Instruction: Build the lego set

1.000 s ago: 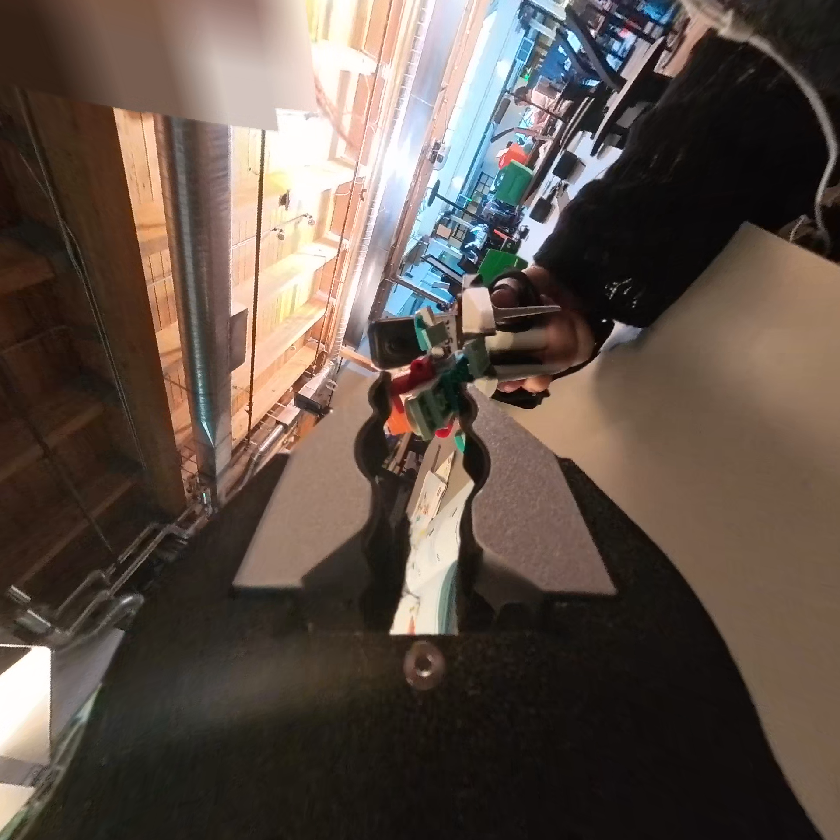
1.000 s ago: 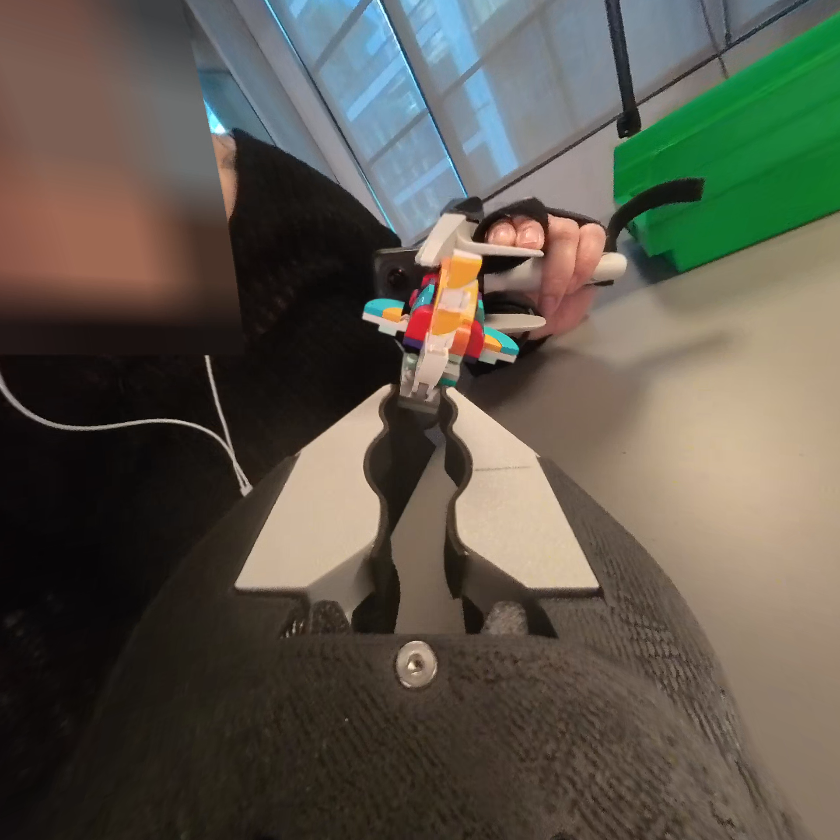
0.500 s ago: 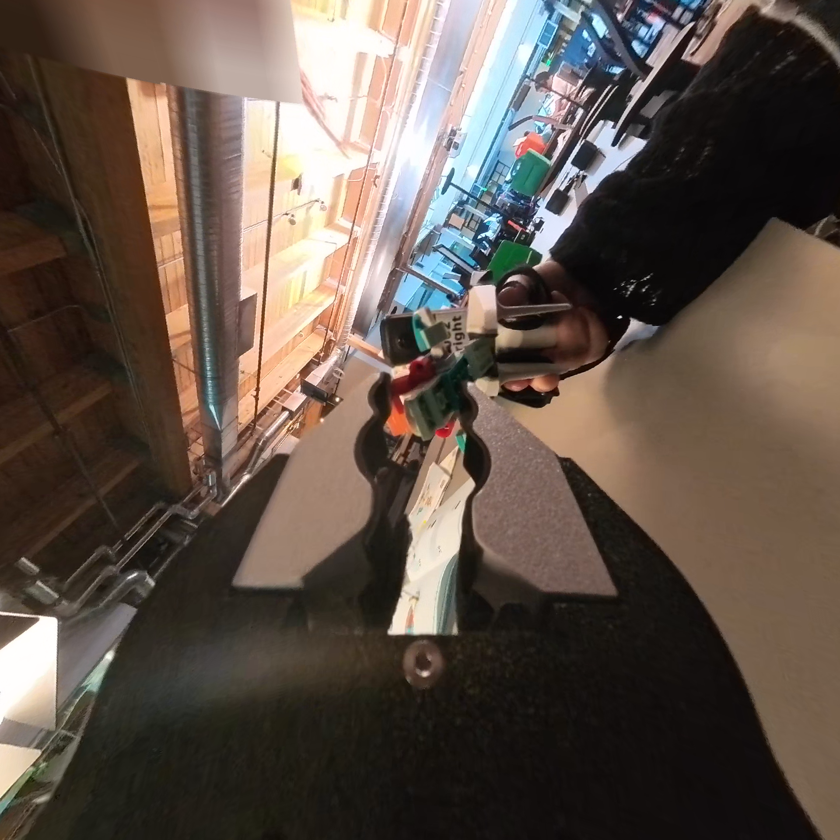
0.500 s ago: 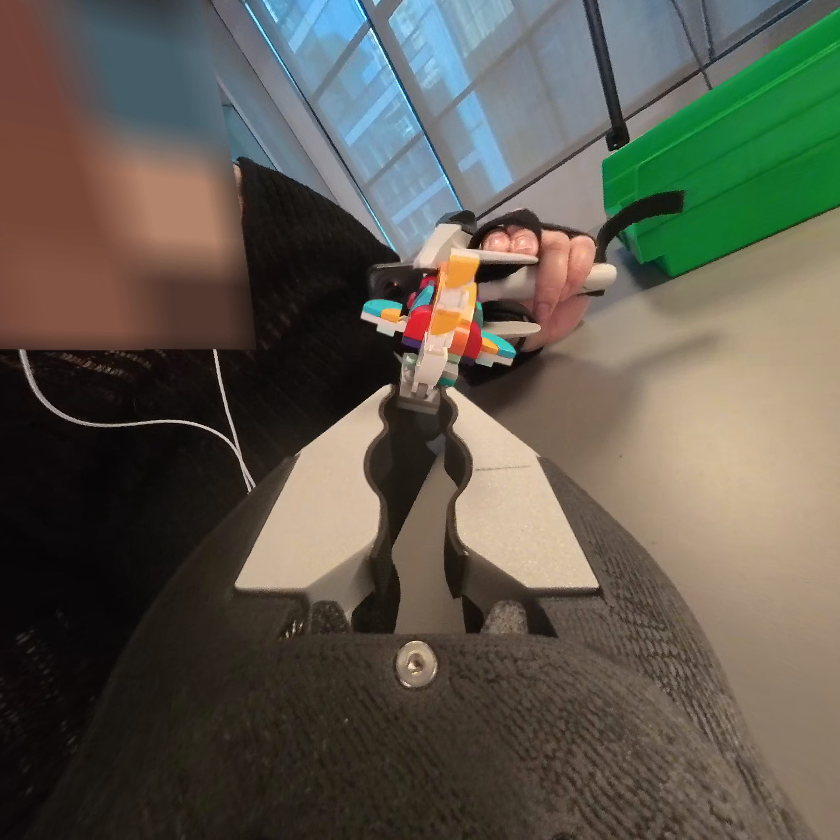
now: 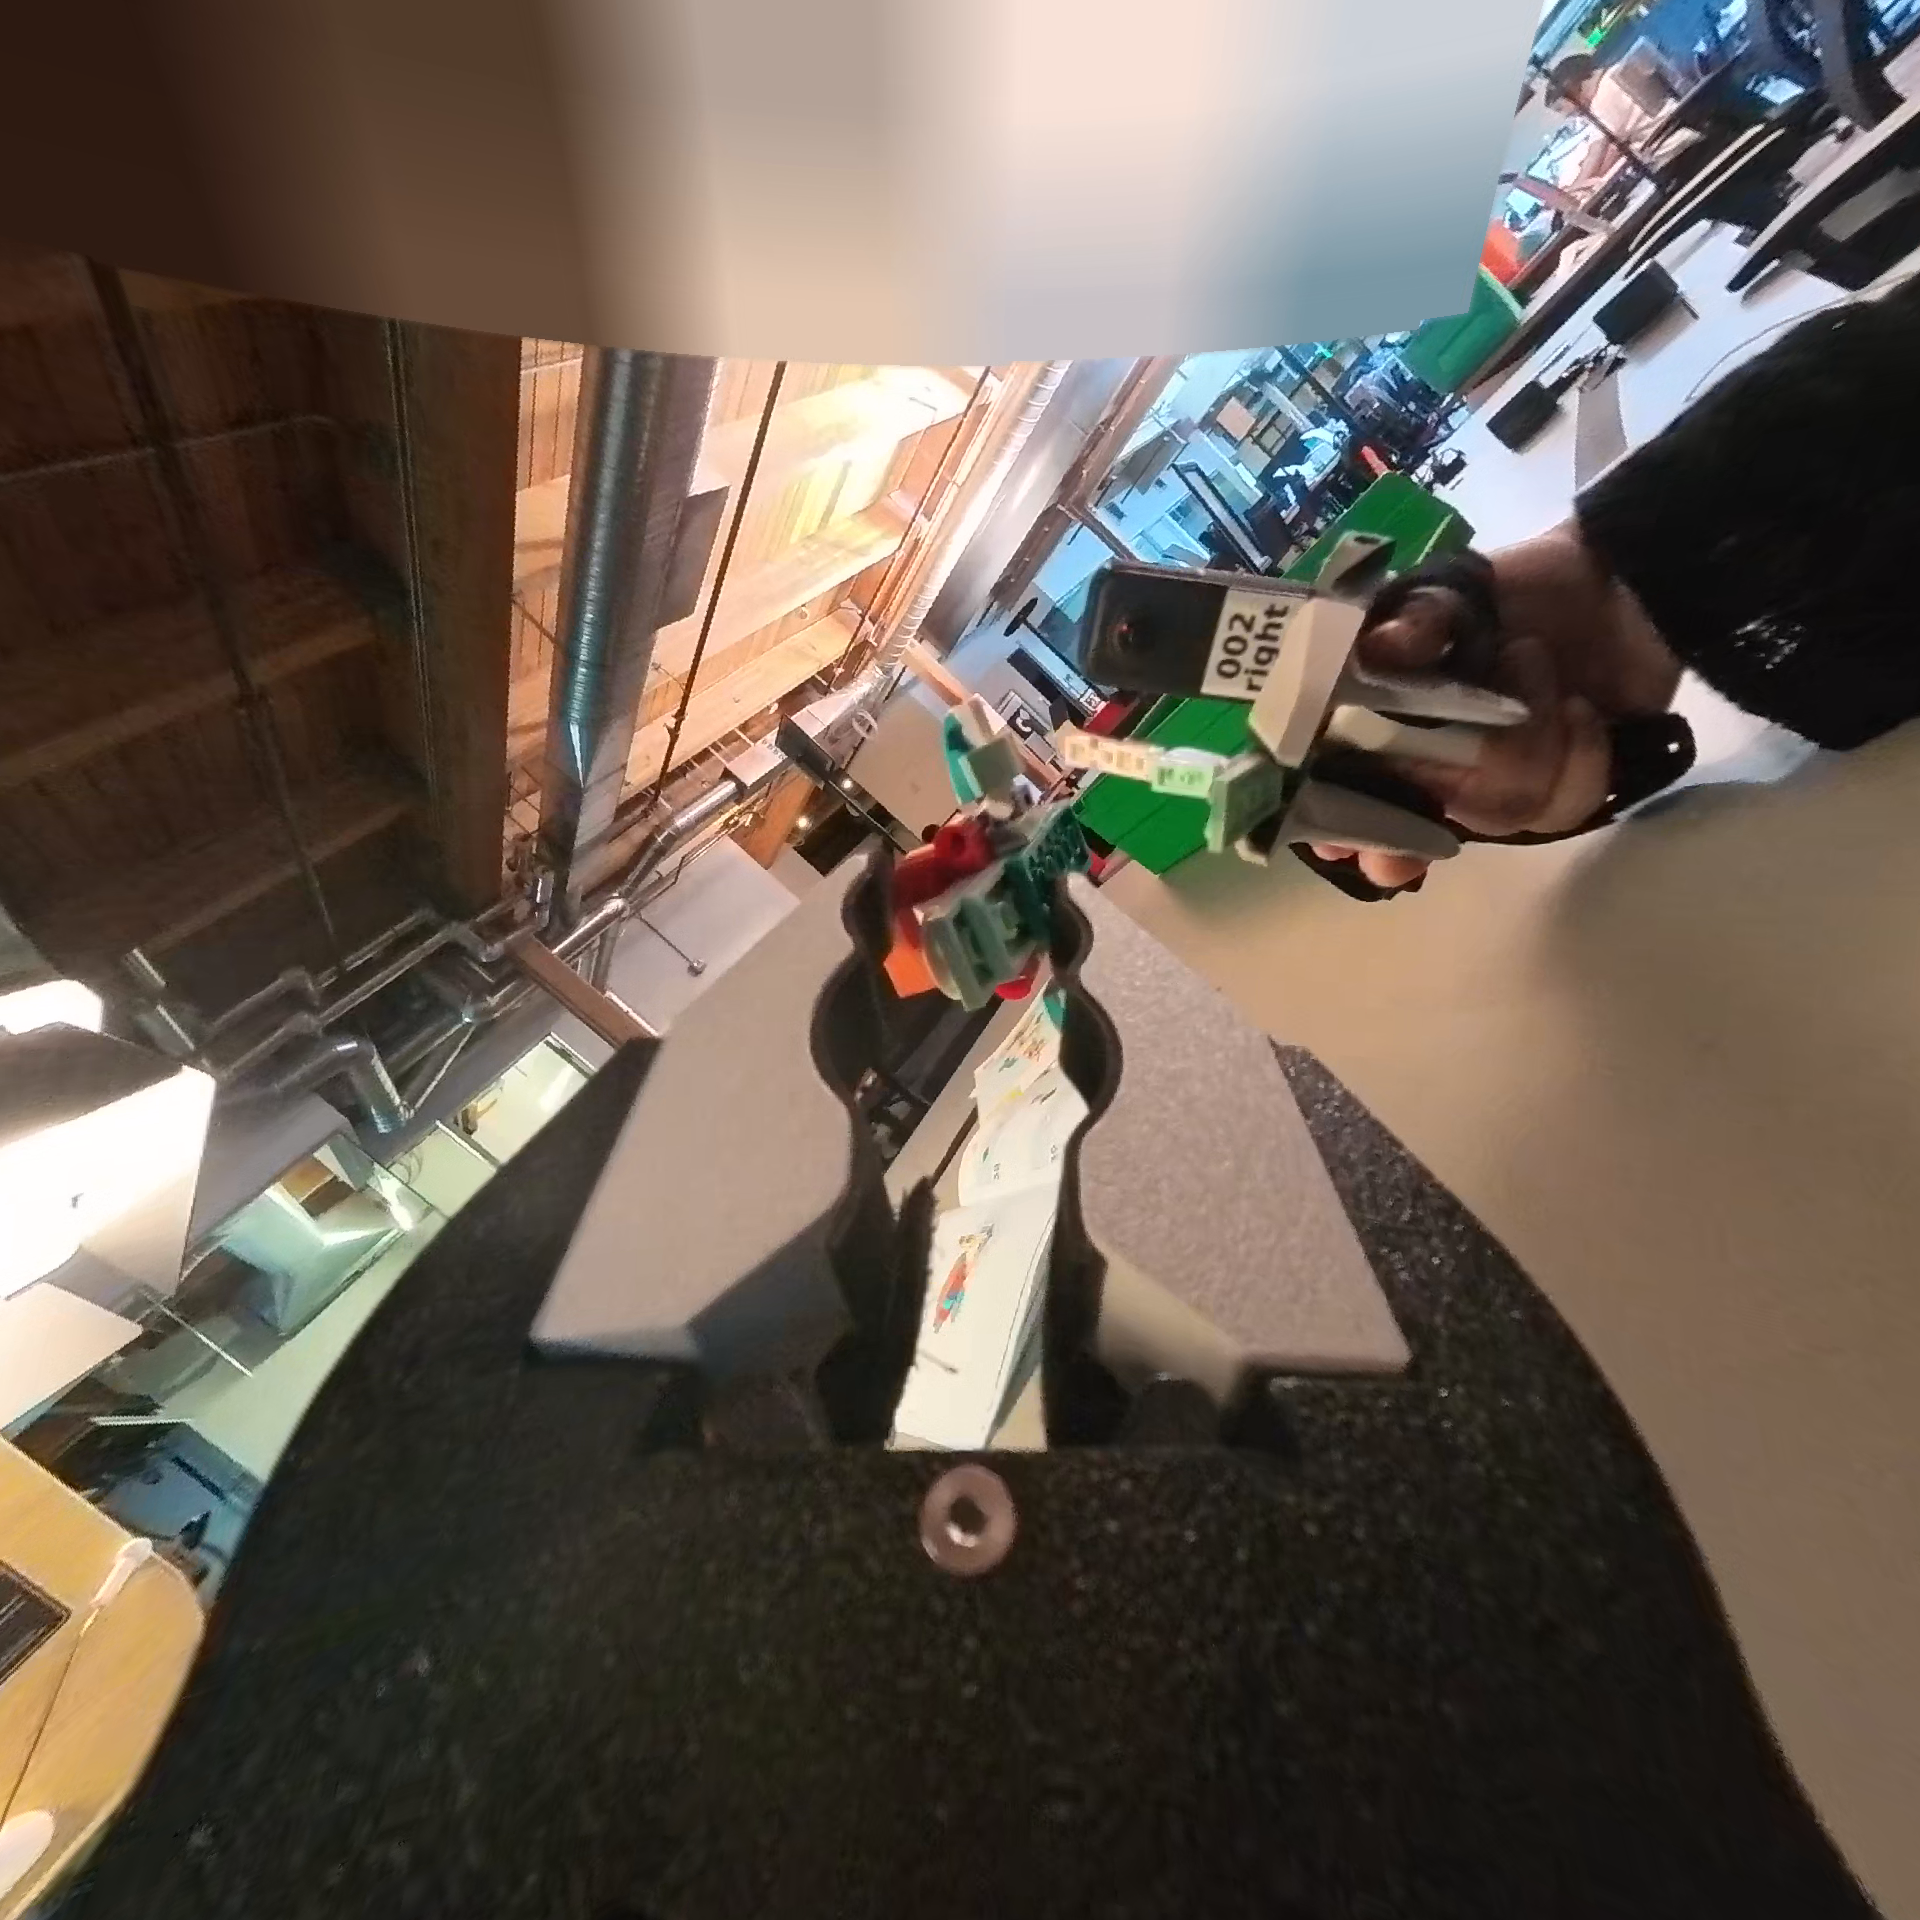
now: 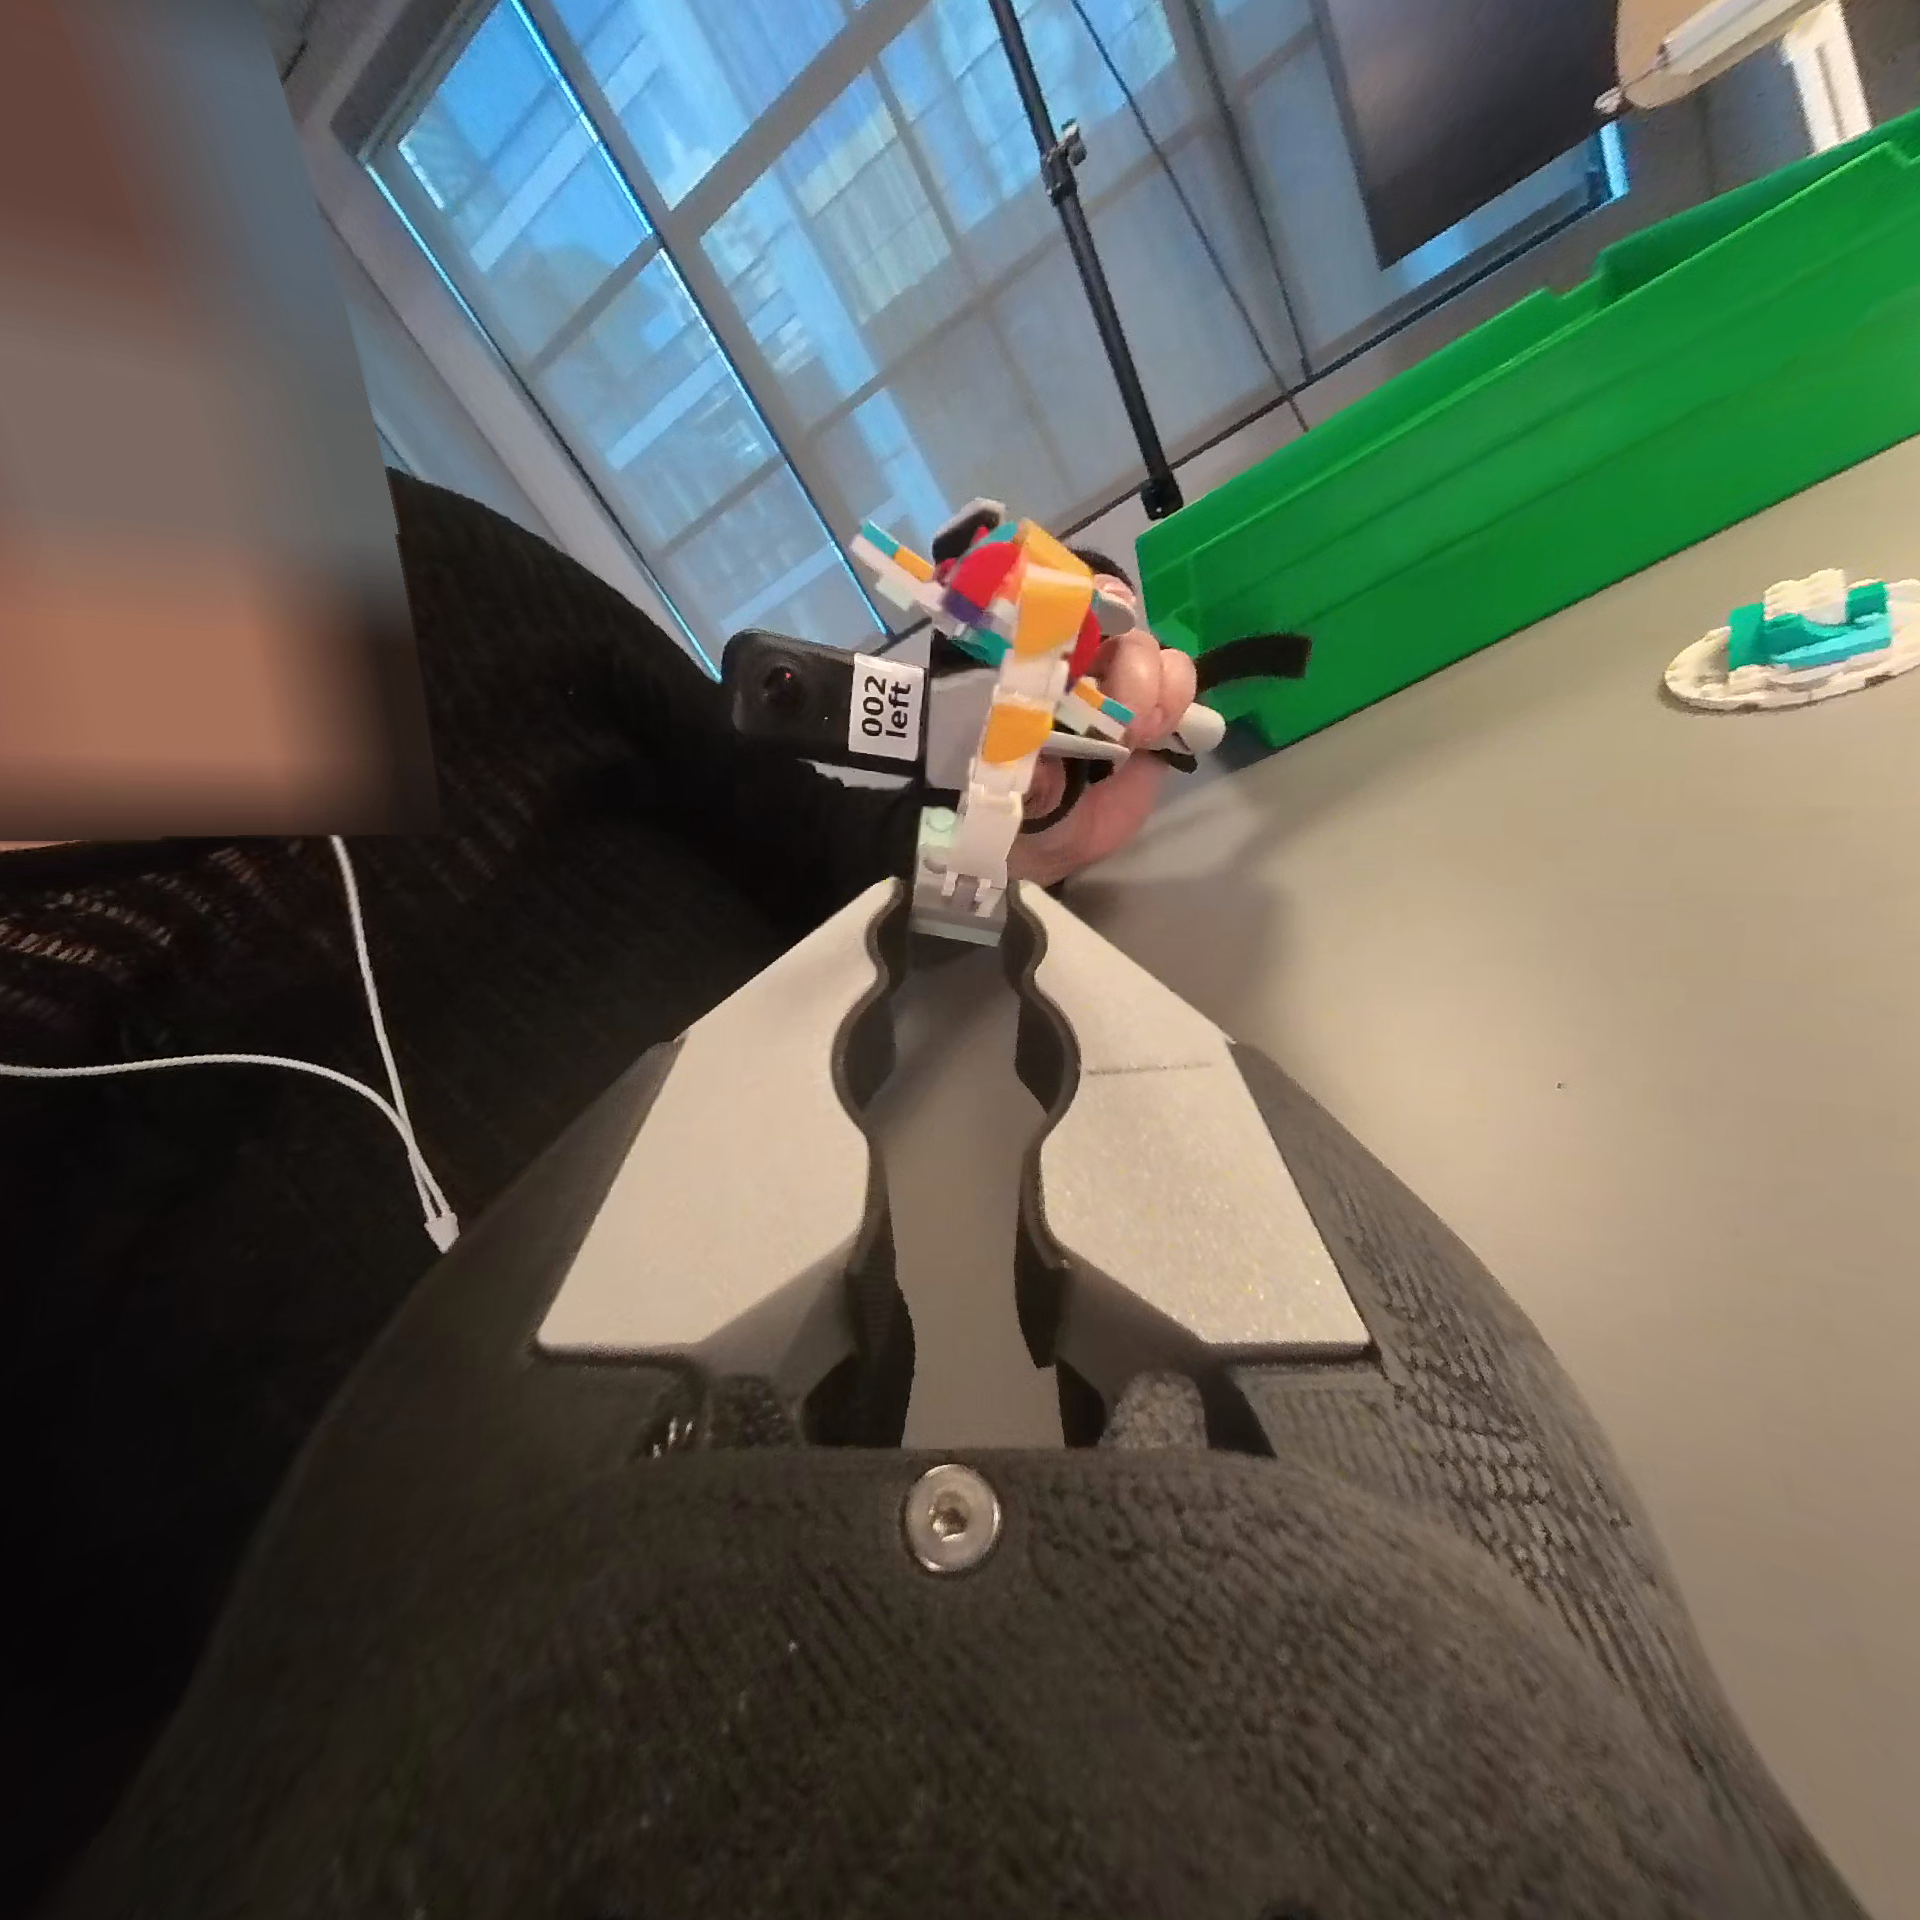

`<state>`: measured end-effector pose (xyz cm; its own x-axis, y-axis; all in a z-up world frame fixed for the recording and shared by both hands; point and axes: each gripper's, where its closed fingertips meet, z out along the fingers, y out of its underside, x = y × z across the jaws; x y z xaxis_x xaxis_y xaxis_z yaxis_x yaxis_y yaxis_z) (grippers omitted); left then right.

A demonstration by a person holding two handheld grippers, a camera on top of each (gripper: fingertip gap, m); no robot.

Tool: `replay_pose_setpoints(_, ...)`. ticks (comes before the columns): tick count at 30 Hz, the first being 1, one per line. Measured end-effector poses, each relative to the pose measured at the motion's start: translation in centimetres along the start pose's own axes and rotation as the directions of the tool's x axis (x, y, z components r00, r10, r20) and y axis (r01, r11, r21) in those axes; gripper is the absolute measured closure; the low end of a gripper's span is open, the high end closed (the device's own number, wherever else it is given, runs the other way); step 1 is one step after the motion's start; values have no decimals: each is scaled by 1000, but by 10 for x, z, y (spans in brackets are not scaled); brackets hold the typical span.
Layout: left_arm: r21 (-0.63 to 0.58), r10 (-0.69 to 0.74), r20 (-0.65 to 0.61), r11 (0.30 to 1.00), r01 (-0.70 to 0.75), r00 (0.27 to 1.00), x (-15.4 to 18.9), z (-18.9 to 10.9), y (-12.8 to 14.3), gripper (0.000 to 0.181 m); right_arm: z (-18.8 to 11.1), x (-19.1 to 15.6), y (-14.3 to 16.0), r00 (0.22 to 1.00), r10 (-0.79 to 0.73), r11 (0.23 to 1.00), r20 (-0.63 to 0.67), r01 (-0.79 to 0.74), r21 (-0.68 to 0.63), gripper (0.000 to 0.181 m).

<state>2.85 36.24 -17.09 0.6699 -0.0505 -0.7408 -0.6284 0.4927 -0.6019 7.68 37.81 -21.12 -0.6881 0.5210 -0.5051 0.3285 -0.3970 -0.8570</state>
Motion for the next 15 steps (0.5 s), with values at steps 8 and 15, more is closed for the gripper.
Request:
replay_pose_setpoints(8,8,33,-1,999,-33,999,4,1,-4,155,0,6,-1,999,0,1000,-32,1,18,165)
replay_pose_setpoints(15,-13,50,49,999,-49,998,-5,-1,-1,154,2,11,1,999,5,1000,-52,-5,19,165)
